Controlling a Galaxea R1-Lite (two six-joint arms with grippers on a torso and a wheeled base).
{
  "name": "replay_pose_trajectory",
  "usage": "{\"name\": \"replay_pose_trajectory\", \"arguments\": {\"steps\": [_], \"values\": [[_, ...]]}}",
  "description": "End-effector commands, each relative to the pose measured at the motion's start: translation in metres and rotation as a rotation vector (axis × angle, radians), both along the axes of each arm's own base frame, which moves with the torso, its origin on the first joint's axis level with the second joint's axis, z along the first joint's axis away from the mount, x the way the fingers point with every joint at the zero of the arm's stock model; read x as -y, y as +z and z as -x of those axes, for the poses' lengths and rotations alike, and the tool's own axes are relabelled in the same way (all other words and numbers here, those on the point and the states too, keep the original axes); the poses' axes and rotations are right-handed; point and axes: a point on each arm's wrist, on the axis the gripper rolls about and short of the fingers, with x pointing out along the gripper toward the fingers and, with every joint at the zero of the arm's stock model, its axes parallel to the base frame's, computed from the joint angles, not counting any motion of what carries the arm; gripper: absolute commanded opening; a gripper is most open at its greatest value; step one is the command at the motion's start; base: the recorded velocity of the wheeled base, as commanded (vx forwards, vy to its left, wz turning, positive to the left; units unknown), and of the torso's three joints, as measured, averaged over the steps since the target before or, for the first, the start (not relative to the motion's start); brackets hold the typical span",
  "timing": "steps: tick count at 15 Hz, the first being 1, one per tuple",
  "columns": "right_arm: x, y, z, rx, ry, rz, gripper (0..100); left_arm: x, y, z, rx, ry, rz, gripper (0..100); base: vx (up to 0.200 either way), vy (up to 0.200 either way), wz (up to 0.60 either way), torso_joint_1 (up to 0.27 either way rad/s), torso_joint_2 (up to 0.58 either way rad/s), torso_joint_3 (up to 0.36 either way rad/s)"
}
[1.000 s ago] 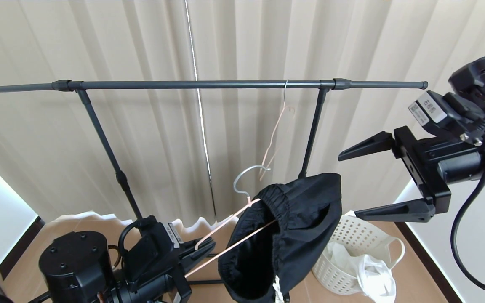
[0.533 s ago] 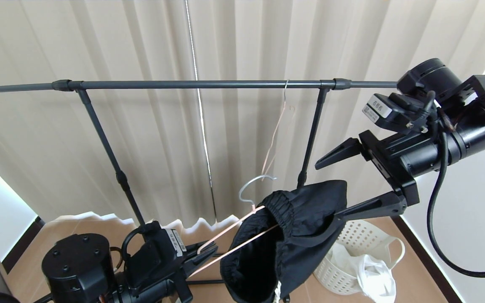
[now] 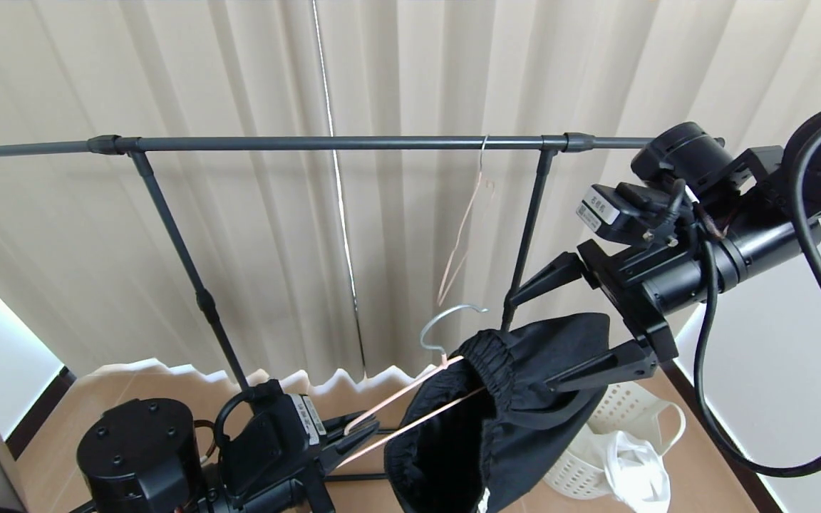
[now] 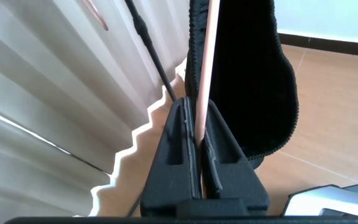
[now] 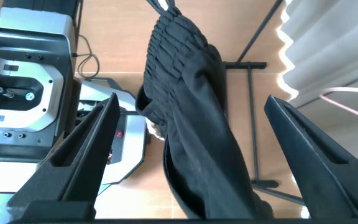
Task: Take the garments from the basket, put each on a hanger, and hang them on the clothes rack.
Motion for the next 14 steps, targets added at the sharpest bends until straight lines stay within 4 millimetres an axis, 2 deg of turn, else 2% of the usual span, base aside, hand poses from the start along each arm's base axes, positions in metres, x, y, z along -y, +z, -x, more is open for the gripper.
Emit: {"name": "replay_pose_trajectory", "arguments": {"steps": [1,7,10,14], "values": [[-0.01,-0.01,-0.002,-0.026,0.028,0.012,100,0.002,0.0,0.001,0.002,-0.009,0.001,0,0.0,0.0,0.0,0.0,0.0,0.0],[-0.02,-0.027,-0.011,-0.041,0.016,0.093,100,0.004,0.001,-0.001,0.008,-0.007,0.006,0,0.0,0.0,0.0,0.0,0.0,0.0],[-0.022,-0.025,-0.012,-0.027,0.014,0.094,100,0.004,0.001,-0.001,0.008,-0.007,0.007,0,0.0,0.0,0.0,0.0,0.0,0.0],[-0.034,-0.022,-0.013,0.014,0.037,0.085,100,0.006,0.0,-0.001,0.002,-0.011,0.002,0,0.0,0.0,0.0,0.0,0.0,0.0]]}}
